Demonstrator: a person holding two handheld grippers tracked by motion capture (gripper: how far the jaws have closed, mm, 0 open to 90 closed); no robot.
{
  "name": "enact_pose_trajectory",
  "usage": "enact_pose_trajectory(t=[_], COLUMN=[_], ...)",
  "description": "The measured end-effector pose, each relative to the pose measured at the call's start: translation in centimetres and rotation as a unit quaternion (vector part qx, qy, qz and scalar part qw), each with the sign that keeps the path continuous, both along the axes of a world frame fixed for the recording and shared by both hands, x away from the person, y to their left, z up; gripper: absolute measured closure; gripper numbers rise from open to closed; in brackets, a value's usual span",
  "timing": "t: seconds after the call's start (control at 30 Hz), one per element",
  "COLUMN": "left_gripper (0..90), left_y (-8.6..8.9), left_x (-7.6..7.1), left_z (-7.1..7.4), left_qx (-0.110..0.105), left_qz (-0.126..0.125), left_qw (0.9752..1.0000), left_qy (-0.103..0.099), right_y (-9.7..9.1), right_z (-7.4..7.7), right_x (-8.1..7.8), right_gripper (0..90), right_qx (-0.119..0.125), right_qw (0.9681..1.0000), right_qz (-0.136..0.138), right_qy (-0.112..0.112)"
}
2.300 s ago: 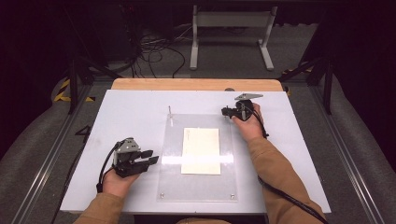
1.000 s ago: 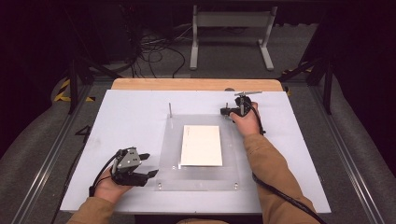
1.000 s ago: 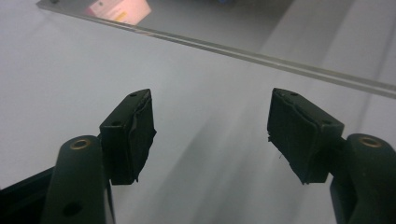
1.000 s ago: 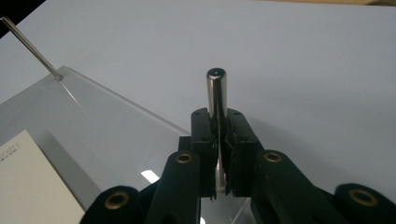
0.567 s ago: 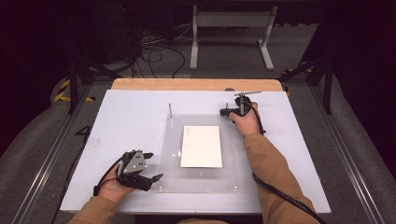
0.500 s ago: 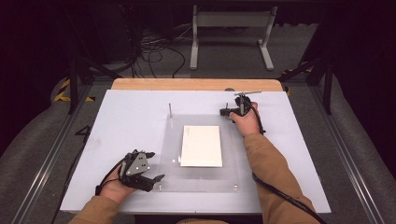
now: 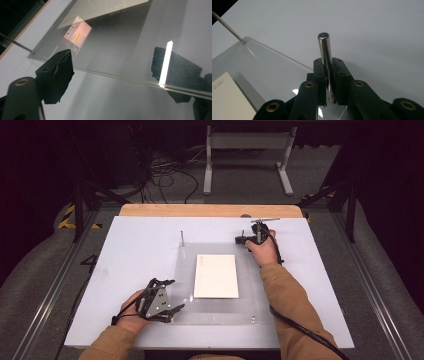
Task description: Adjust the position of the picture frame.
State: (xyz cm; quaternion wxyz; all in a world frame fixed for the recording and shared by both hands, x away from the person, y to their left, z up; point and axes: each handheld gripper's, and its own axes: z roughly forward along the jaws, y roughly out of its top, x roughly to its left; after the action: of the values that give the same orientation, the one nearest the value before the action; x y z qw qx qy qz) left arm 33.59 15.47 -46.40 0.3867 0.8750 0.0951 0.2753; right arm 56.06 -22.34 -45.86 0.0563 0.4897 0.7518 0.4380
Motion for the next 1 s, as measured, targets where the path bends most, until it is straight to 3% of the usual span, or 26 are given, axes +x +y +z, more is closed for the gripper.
enact_pose_trajectory(t=[0.13,0.5,0.6,0.7,1.0], left_gripper=[23.5,41.9,47.4,48.0,50.2], left_y=[-0.12,-0.34,-0.24,-0.20,-0.25], left_x=[0.22,0.11,0.31,0.27,0.33], left_z=[-0.01,0.18,0.36,0.34,0.29], left_qx=[-0.018,-0.017,-0.033,-0.033,-0.024], left_qz=[0.015,0.041,0.047,0.053,0.055], left_qw=[0.9997,0.9979,0.9978,0.9976,0.9972], left_qy=[-0.007,-0.046,-0.032,-0.032,-0.045], right_y=[-0.04,-0.10,-0.12,-0.14,-0.12], right_z=[-0.04,-0.20,-0.25,-0.28,-0.32], right_x=[0.01,-0.07,-0.11,-0.12,-0.16], right_gripper=[81.9,81.6,81.5,81.4,81.2], right_qx=[0.002,0.012,0.014,0.015,0.016], right_qw=[1.0000,0.9999,0.9999,0.9999,0.9998], right_qz=[0.000,-0.005,-0.007,-0.007,-0.006], right_qy=[0.000,0.001,0.001,0.002,-0.001])
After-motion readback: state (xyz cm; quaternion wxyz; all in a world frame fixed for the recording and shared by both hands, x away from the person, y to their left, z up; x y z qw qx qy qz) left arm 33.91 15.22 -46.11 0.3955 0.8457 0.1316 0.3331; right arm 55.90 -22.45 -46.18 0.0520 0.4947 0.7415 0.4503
